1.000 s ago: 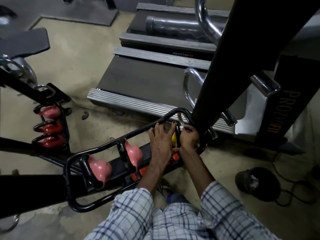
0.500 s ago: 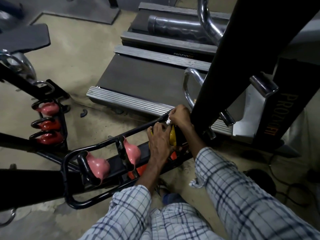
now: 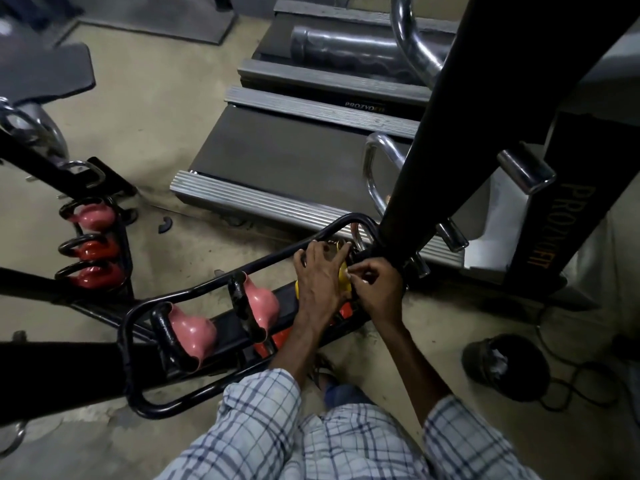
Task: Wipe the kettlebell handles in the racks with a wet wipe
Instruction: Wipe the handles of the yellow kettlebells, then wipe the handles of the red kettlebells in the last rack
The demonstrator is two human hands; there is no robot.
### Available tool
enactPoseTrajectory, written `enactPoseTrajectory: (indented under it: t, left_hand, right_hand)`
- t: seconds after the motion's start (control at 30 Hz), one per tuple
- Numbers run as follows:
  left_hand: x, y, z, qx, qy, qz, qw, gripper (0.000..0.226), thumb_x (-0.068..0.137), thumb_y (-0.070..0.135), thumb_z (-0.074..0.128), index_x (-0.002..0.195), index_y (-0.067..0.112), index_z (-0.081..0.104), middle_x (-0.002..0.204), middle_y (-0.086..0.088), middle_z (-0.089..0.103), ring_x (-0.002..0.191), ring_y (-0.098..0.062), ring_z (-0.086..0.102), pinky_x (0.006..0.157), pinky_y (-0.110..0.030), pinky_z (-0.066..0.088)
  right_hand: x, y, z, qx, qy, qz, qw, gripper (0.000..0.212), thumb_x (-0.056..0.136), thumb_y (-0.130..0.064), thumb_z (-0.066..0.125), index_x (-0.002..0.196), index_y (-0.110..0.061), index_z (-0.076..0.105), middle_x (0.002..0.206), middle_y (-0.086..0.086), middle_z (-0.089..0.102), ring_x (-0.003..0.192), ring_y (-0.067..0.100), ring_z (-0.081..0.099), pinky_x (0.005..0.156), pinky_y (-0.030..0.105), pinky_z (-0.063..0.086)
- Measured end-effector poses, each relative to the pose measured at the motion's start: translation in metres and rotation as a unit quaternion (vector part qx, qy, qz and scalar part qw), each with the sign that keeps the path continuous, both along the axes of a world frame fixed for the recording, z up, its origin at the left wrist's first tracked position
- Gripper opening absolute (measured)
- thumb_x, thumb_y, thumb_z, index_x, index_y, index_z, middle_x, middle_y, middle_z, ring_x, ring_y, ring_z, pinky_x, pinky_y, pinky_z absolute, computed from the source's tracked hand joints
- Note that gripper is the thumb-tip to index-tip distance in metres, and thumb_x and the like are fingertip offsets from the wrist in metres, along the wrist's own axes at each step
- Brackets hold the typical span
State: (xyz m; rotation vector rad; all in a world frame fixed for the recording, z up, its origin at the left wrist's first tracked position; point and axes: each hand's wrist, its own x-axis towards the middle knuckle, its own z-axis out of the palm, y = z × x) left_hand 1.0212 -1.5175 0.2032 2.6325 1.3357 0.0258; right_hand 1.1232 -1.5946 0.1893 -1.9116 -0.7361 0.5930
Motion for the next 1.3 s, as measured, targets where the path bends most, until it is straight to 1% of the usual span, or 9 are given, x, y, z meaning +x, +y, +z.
enactPoseTrajectory:
  t: [0.2, 0.37, 0.53, 0.7, 0.87, 0.93, 1.07, 1.23, 1.3]
  left_hand:
    - [-0.009, 0.009, 0.003, -0.026, 0.023, -0.038, 0.999, 0.109, 0.064, 0.060, 0.081, 0.155, 0.045, 0.023, 0.142, -0.014, 0.037, 0.139, -0.030, 0.032, 0.114, -0.052, 0.019]
    - [-0.010, 0.013, -0.002, -0.017, 0.011, -0.043, 0.999, 0.110, 0.062, 0.065, 0.079, 0.155, 0.046, 0.024, 0.138, -0.014, 0.039, 0.134, -0.029, 0.034, 0.111, -0.051, 0.024]
    - [-0.008, 0.010, 0.002, -0.028, 0.007, -0.057, 0.998, 0.104, 0.070, 0.060, 0.078, 0.156, 0.040, 0.024, 0.139, -0.016, 0.038, 0.135, -0.031, 0.033, 0.110, -0.051, 0.024]
    - [-0.026, 0.008, 0.022, -0.033, -0.068, -0.044, 0.996, 0.090, 0.073, 0.042, 0.078, 0.153, 0.032, 0.037, 0.135, -0.016, 0.045, 0.129, -0.031, 0.041, 0.105, -0.048, 0.031]
    - [-0.075, -0.009, 0.042, -0.070, -0.185, -0.010, 0.980, 0.077, 0.076, 0.029, 0.078, 0.147, 0.022, 0.049, 0.128, -0.014, 0.052, 0.118, -0.030, 0.052, 0.098, -0.041, 0.046]
    - [-0.104, -0.027, 0.048, -0.072, -0.234, 0.001, 0.970, 0.070, 0.079, 0.027, 0.076, 0.145, 0.021, 0.052, 0.123, -0.009, 0.054, 0.111, -0.024, 0.054, 0.092, -0.034, 0.049]
    - [-0.169, -0.079, 0.049, -0.080, -0.294, 0.012, 0.952, 0.053, 0.086, 0.025, 0.071, 0.138, 0.022, 0.058, 0.115, 0.001, 0.057, 0.104, -0.015, 0.057, 0.085, -0.030, 0.050]
    - [-0.241, -0.138, 0.007, -0.097, -0.250, 0.052, 0.962, 0.045, 0.087, 0.028, 0.070, 0.131, 0.026, 0.062, 0.112, 0.006, 0.060, 0.104, -0.015, 0.059, 0.084, -0.032, 0.052]
    - [-0.262, -0.152, -0.016, -0.112, -0.237, 0.084, 0.961, 0.046, 0.084, 0.026, 0.072, 0.130, 0.025, 0.064, 0.112, 0.006, 0.061, 0.105, -0.014, 0.059, 0.085, -0.026, 0.050]
  right_hand:
    - [0.000, -0.016, 0.001, -0.018, 0.029, 0.006, 0.999, 0.014, 0.074, -0.008, 0.086, 0.075, -0.014, 0.074, 0.076, -0.007, 0.072, 0.074, 0.004, 0.069, 0.069, 0.018, 0.053]
    - [0.002, -0.024, -0.001, -0.054, 0.056, 0.016, 0.997, 0.018, 0.072, -0.011, 0.089, 0.071, -0.014, 0.071, 0.069, -0.006, 0.071, 0.067, 0.000, 0.067, 0.065, 0.016, 0.053]
    - [0.005, -0.023, -0.002, -0.061, 0.066, 0.017, 0.996, 0.024, 0.074, -0.002, 0.084, 0.070, -0.018, 0.067, 0.069, -0.008, 0.069, 0.066, -0.004, 0.064, 0.067, 0.019, 0.051]
    - [0.002, -0.029, 0.004, -0.025, 0.075, -0.004, 0.997, 0.022, 0.074, -0.010, 0.087, 0.079, -0.021, 0.069, 0.081, -0.005, 0.072, 0.078, 0.008, 0.069, 0.074, 0.024, 0.055]
    - [-0.020, -0.038, 0.011, 0.024, 0.146, -0.016, 0.989, 0.036, 0.076, 0.001, 0.084, 0.105, -0.012, 0.069, 0.081, -0.002, 0.064, 0.070, -0.005, 0.062, 0.072, 0.024, 0.054]
    - [-0.038, -0.047, 0.018, 0.037, 0.176, 0.000, 0.984, 0.035, 0.078, 0.004, 0.081, 0.108, -0.009, 0.068, 0.083, 0.000, 0.064, 0.073, -0.003, 0.064, 0.073, 0.024, 0.055]
    - [-0.081, -0.079, 0.031, 0.035, 0.226, 0.074, 0.971, 0.024, 0.082, 0.005, 0.078, 0.104, 0.002, 0.071, 0.099, 0.018, 0.074, 0.088, 0.018, 0.069, 0.078, 0.031, 0.057]
    - [-0.125, -0.116, 0.010, -0.026, 0.227, 0.187, 0.955, 0.017, 0.083, 0.003, 0.078, 0.098, 0.001, 0.072, 0.096, 0.020, 0.074, 0.085, 0.023, 0.070, 0.072, 0.033, 0.058]
    - [-0.136, -0.124, -0.006, -0.050, 0.230, 0.212, 0.949, 0.016, 0.082, 0.003, 0.079, 0.096, 0.000, 0.073, 0.092, 0.018, 0.074, 0.079, 0.020, 0.069, 0.068, 0.029, 0.056]
